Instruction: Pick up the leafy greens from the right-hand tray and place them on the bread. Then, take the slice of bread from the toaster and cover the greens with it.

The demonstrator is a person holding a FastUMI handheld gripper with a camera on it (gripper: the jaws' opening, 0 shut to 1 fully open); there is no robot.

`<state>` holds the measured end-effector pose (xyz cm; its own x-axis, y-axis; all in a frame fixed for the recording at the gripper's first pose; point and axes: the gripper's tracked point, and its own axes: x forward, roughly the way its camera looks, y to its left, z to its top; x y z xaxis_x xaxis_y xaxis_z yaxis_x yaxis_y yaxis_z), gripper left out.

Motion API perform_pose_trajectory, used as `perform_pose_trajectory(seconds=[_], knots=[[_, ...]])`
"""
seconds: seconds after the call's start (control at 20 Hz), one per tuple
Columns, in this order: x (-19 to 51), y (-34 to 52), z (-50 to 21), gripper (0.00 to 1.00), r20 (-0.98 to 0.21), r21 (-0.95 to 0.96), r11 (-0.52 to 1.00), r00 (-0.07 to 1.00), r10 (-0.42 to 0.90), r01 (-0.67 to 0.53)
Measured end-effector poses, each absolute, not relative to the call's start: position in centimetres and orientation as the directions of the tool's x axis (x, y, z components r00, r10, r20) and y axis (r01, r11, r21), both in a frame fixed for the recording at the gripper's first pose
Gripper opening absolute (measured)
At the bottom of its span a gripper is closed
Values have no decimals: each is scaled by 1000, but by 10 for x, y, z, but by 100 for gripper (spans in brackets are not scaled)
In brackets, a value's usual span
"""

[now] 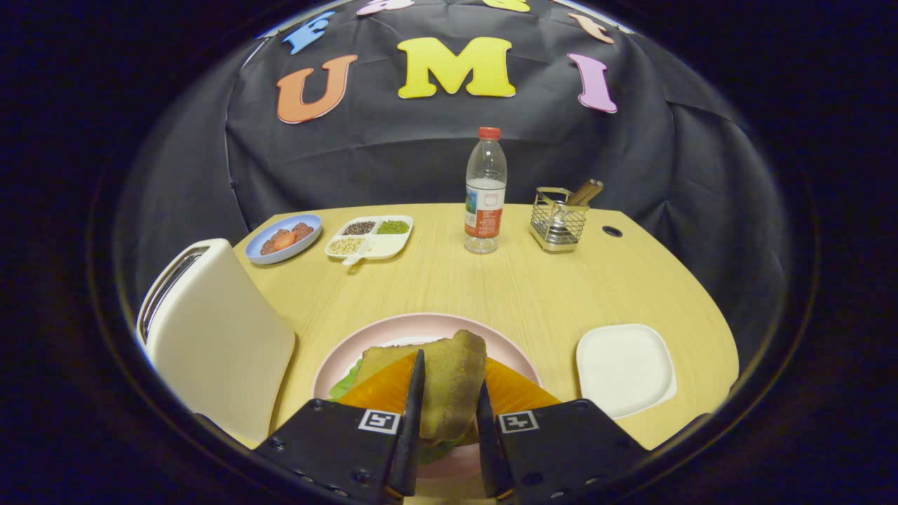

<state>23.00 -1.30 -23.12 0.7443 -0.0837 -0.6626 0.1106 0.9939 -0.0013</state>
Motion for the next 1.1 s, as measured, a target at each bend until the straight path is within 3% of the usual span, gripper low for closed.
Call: perform_pose_trajectory(seconds=[0.05,0.3,0.45,0.6,1.1], knots=[[230,-18,-229,36,-661,3,993,745,-90,122],[222,-42,-238,75,-684,-19,987,718,-128,158],[212,-54,-232,75,-677,-14,986,724,-133,168],[201,-58,-218,94,-645,8,987,756,-116,159],[142,-56,-152,97,-505,-14,987,851,-144,159]])
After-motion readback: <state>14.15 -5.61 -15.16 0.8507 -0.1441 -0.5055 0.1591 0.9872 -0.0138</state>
